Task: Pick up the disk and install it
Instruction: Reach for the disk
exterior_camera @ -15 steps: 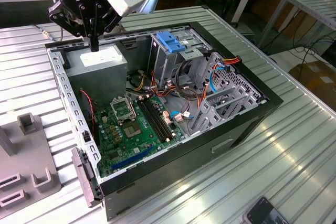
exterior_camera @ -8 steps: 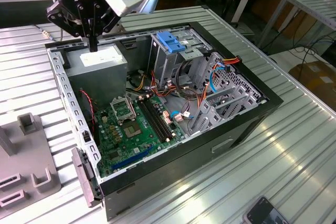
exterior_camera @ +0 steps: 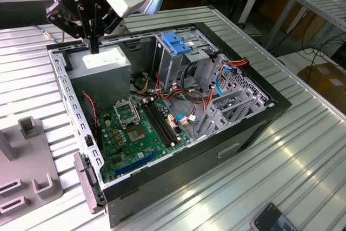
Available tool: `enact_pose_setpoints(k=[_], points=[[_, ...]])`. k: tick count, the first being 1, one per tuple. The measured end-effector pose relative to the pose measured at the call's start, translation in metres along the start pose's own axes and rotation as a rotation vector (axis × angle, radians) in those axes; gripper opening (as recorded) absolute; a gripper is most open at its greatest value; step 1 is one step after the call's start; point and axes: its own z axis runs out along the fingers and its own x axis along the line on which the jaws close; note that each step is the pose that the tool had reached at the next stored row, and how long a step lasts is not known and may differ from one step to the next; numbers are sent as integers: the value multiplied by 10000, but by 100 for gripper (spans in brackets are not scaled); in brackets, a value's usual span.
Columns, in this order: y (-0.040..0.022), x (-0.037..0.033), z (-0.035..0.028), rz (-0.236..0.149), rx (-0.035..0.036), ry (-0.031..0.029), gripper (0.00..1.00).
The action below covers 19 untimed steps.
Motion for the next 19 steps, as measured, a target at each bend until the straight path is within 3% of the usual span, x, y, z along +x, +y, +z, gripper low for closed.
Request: enact_pose_setpoints(k=[19], points=[[-6,85,-2,0,0,1,10]])
